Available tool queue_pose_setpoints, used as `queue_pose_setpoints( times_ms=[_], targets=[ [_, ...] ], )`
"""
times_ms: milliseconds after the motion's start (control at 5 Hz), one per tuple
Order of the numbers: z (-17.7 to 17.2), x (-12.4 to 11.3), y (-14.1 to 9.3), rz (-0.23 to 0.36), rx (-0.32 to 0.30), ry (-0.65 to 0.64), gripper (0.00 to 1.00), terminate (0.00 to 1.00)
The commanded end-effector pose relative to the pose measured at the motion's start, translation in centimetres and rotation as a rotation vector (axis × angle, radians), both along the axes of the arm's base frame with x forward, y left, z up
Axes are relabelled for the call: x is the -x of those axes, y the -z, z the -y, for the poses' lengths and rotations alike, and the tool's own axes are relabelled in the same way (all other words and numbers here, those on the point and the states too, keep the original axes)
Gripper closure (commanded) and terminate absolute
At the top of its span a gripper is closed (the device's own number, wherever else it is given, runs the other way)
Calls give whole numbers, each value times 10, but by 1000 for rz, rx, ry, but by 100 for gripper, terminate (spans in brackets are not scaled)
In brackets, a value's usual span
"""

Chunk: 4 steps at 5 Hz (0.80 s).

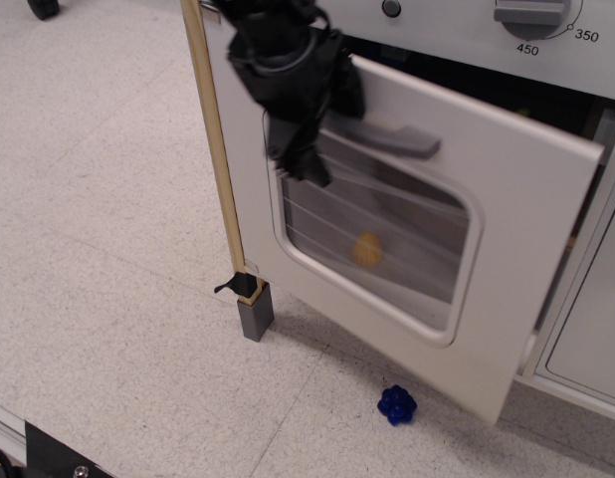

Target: Open oven

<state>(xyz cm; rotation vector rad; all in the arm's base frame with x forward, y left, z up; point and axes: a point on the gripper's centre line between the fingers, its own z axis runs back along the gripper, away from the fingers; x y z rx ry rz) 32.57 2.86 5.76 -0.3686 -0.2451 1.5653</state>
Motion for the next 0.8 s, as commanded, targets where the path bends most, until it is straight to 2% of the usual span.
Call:
queue_pose_setpoints(
  times_ms=[0,200,400,600],
  targets=[
    [-28,52,-11,-76,1,65,0,0],
    [-18,47,-31,-69,-38,185,0,0],
    [4,34,-58,-54,-43,277,0,0],
    [20,25,-80,-39,-13,318,0,0]
  ],
)
